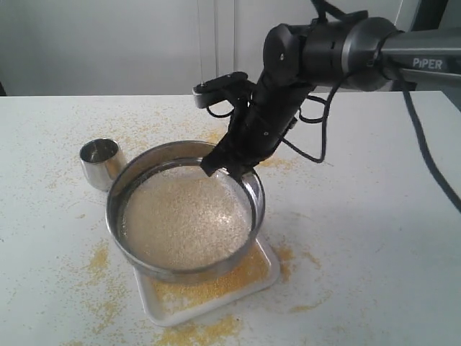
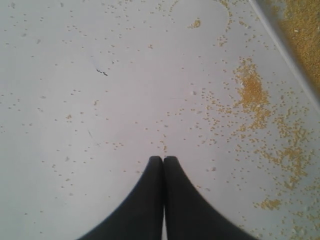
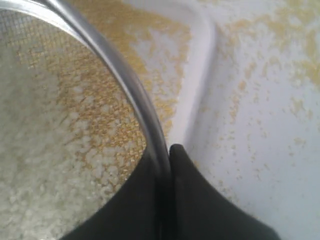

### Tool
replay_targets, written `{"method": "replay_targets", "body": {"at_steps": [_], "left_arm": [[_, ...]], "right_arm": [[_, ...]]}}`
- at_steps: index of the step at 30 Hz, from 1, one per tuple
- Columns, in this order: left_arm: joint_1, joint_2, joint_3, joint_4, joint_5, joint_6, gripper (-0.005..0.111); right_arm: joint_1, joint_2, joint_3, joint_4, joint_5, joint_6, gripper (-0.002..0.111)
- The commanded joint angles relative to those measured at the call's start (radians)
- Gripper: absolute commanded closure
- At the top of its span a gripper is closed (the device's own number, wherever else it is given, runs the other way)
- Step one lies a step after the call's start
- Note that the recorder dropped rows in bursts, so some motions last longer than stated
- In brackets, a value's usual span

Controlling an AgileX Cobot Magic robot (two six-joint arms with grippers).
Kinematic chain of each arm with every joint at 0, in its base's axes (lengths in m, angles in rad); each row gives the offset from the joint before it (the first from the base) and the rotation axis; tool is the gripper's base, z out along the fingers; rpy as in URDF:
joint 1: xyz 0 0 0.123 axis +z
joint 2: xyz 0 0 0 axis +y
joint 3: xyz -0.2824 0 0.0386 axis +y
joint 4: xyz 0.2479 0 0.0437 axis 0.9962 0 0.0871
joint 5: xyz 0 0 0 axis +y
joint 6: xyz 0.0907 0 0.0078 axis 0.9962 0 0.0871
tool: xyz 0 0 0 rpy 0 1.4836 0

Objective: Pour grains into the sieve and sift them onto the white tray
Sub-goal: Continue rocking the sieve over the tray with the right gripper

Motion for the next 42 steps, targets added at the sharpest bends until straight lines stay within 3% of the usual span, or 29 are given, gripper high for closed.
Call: {"method": "replay_targets", "body": {"at_steps": [1, 2, 3, 6, 7, 9, 11, 12, 15, 16, 19, 20, 21, 23, 24, 25, 27, 28, 30, 31, 33, 34, 37, 38, 41, 42], "left_arm": [[0.004, -0.009, 0.005, -0.007, 0.006, -0.003, 0.106], [0.004, -0.009, 0.005, -0.007, 0.006, -0.003, 0.106], [0.004, -0.009, 0.005, -0.007, 0.006, -0.003, 0.106], [0.004, -0.009, 0.005, -0.007, 0.006, -0.003, 0.106], [0.004, -0.009, 0.005, -0.007, 0.004, -0.003, 0.106], [0.004, -0.009, 0.005, -0.007, 0.004, -0.003, 0.106], [0.004, -0.009, 0.005, -0.007, 0.004, -0.003, 0.106], [0.004, -0.009, 0.005, -0.007, 0.004, -0.003, 0.106], [0.004, -0.009, 0.005, -0.007, 0.004, -0.003, 0.106], [0.004, -0.009, 0.005, -0.007, 0.004, -0.003, 0.106], [0.004, -0.009, 0.005, -0.007, 0.004, -0.003, 0.106], [0.004, -0.009, 0.005, -0.007, 0.004, -0.003, 0.106], [0.004, -0.009, 0.005, -0.007, 0.004, -0.003, 0.106], [0.004, -0.009, 0.005, -0.007, 0.004, -0.003, 0.106], [0.004, -0.009, 0.005, -0.007, 0.004, -0.003, 0.106], [0.004, -0.009, 0.005, -0.007, 0.004, -0.003, 0.106], [0.004, -0.009, 0.005, -0.007, 0.004, -0.003, 0.106], [0.004, -0.009, 0.005, -0.007, 0.004, -0.003, 0.106], [0.004, -0.009, 0.005, -0.007, 0.004, -0.003, 0.106], [0.004, -0.009, 0.005, -0.007, 0.004, -0.003, 0.106], [0.004, -0.009, 0.005, -0.007, 0.004, -0.003, 0.106], [0.004, -0.009, 0.005, -0.007, 0.004, -0.003, 0.106], [0.004, -0.009, 0.005, -0.007, 0.004, -0.003, 0.106], [0.004, -0.009, 0.005, -0.007, 0.004, -0.003, 0.106], [0.004, -0.009, 0.005, -0.007, 0.004, -0.003, 0.106], [0.004, -0.009, 0.005, -0.007, 0.004, -0.003, 0.106]], "right_arm": [[-0.009, -0.032, -0.003, -0.174, -0.067, 0.326, 0.108], [-0.016, -0.034, -0.003, -0.230, -0.091, 0.526, 0.108], [-0.018, -0.034, -0.003, -0.181, -0.093, 0.520, 0.108], [0.015, -0.031, -0.003, 0.143, 0.055, -0.176, 0.108], [0.017, -0.031, -0.003, 0.156, 0.100, -0.300, 0.108], [0.004, -0.031, -0.003, 0.006, 0.004, -0.018, 0.108], [-0.019, -0.031, -0.003, -0.170, -0.068, 0.484, 0.108], [-0.021, -0.029, -0.003, -0.158, -0.064, 0.490, 0.108], [0.008, -0.027, -0.003, 0.035, 0.063, -0.154, 0.108], [0.007, -0.029, -0.003, 0.004, 0.083, -0.186, 0.108], [-0.032, -0.029, -0.003, -0.192, -0.034, 0.438, 0.108], [-0.035, -0.029, -0.003, -0.143, -0.029, 0.430, 0.108], [-0.033, -0.024, -0.003, -0.058, 0.008, 0.289, 0.108], [-0.015, -0.020, -0.003, 0.188, 0.156, -0.179, 0.108], [-0.015, -0.022, -0.003, 0.191, 0.175, -0.287, 0.108], [-0.018, -0.026, -0.003, 0.081, 0.096, -0.158, 0.108], [-0.046, -0.029, -0.003, -0.117, -0.036, 0.348, 0.108], [-0.050, -0.029, -0.003, -0.164, -0.060, 0.485, 0.108], [-0.037, -0.029, -0.003, -0.050, -0.044, 0.275, 0.108], [-0.017, -0.028, -0.003, 0.079, 0.021, 0.032, 0.108], [-0.001, -0.030, -0.003, 0.112, 0.109, -0.263, 0.108], [-0.001, -0.030, -0.003, 0.031, 0.071, -0.143, 0.108], [-0.018, -0.030, -0.003, -0.229, -0.054, 0.509, 0.108], [-0.013, -0.030, -0.003, -0.199, -0.054, 0.452, 0.108], [0.036, -0.030, -0.003, 0.017, 0.072, -0.113, 0.108], [0.044, -0.032, -0.003, 0.001, 0.110, -0.209, 0.108]]}}
